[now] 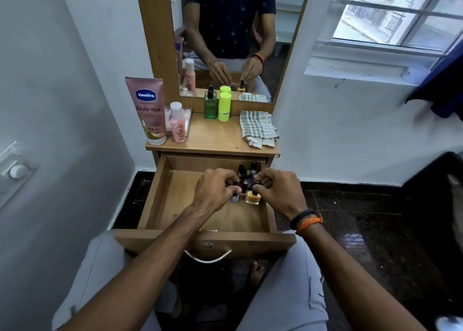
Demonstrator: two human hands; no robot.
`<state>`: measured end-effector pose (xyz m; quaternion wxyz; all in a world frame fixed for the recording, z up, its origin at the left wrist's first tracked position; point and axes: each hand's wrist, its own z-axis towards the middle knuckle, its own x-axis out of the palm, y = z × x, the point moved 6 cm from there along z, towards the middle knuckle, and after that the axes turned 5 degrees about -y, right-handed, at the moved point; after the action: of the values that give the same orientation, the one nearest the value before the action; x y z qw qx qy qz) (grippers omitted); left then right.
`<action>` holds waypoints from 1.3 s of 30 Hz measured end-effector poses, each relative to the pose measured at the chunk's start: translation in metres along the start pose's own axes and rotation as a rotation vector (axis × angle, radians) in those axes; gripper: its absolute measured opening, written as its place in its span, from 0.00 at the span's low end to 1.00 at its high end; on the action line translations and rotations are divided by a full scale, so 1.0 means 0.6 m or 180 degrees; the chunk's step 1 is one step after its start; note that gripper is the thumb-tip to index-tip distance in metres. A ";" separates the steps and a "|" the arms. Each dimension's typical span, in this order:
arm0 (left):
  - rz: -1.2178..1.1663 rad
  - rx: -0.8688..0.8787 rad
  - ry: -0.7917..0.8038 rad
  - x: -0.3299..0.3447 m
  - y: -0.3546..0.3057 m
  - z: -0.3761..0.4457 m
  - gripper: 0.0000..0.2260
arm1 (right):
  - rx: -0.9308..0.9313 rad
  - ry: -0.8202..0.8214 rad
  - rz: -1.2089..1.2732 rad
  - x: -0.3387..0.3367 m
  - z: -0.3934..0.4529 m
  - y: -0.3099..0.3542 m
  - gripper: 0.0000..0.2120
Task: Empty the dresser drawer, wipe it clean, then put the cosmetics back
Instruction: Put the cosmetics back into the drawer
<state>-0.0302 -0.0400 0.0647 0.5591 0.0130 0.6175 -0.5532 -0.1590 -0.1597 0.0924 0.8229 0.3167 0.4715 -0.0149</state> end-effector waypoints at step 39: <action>0.0078 0.0109 0.0279 0.079 -0.002 -0.008 0.11 | -0.0175 0.0133 -0.0497 0.042 -0.016 -0.034 0.08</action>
<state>-0.0522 -0.0657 0.0308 0.5379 0.0544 0.6316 -0.5556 -0.1590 -0.1639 0.0585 0.8176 0.2565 0.5121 -0.0594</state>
